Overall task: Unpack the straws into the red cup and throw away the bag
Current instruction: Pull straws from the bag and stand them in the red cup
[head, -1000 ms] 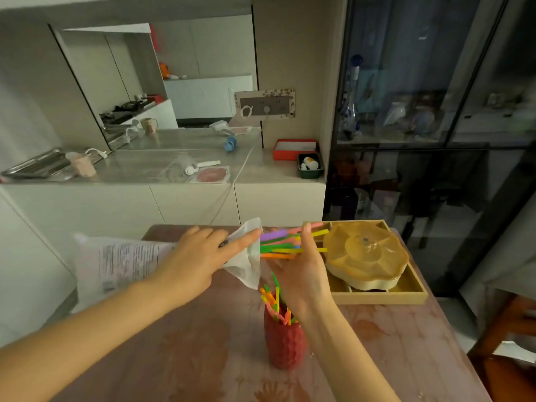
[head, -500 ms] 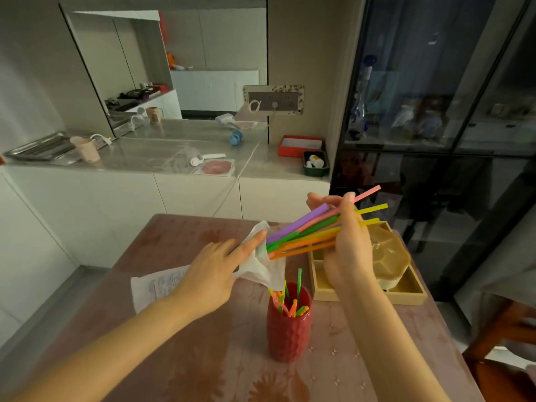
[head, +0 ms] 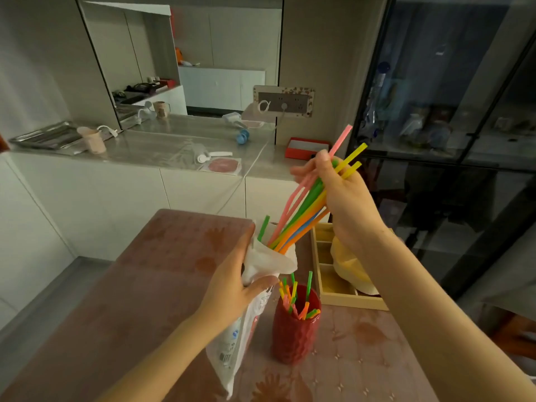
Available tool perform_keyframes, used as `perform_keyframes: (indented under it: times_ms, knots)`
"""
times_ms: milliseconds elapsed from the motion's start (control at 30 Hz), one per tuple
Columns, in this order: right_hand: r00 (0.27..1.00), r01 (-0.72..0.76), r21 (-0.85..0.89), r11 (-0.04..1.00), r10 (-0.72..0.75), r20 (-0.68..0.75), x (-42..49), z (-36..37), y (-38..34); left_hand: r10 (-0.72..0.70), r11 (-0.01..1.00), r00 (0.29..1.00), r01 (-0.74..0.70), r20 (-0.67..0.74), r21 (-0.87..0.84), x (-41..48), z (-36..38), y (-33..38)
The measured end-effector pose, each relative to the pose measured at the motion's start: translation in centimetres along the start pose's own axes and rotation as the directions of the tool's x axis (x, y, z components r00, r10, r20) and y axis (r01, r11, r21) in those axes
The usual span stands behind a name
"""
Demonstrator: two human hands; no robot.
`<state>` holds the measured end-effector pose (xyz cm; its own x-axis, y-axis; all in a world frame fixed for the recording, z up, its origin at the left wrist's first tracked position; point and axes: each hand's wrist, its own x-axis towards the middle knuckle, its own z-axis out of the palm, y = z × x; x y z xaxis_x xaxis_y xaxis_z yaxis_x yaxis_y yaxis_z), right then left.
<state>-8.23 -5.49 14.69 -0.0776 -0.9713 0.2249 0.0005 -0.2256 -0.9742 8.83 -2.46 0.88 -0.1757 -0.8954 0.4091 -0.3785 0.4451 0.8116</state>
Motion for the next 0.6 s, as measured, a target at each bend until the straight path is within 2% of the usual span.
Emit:
perform_keyframes:
  times_ms: [100,233,400,600]
  knots:
    - [1.0,-0.002,0.306,0.952,-0.002,0.013,0.2,0.8,0.3,-0.003,1.0,1.0,0.002,0.004,0.016,-0.3,-0.3,-0.3]
    - [0.989,0.016,0.522,0.853,0.064,-0.134,0.5,0.9,0.6,0.016,0.999,1.0,-0.017,0.021,0.04,-0.5,-0.3,-0.5]
    - [0.98,0.023,0.52,0.854,0.082,-0.179,0.5,0.5,0.9,0.005,0.999,0.999,-0.007,0.032,0.045,-0.5,0.0,-1.1]
    - [0.964,0.189,0.482,0.855,-0.068,-0.257,0.6,-2.3,-2.0,0.009,0.995,0.999,-0.014,0.052,0.101,-0.5,-0.4,-2.4]
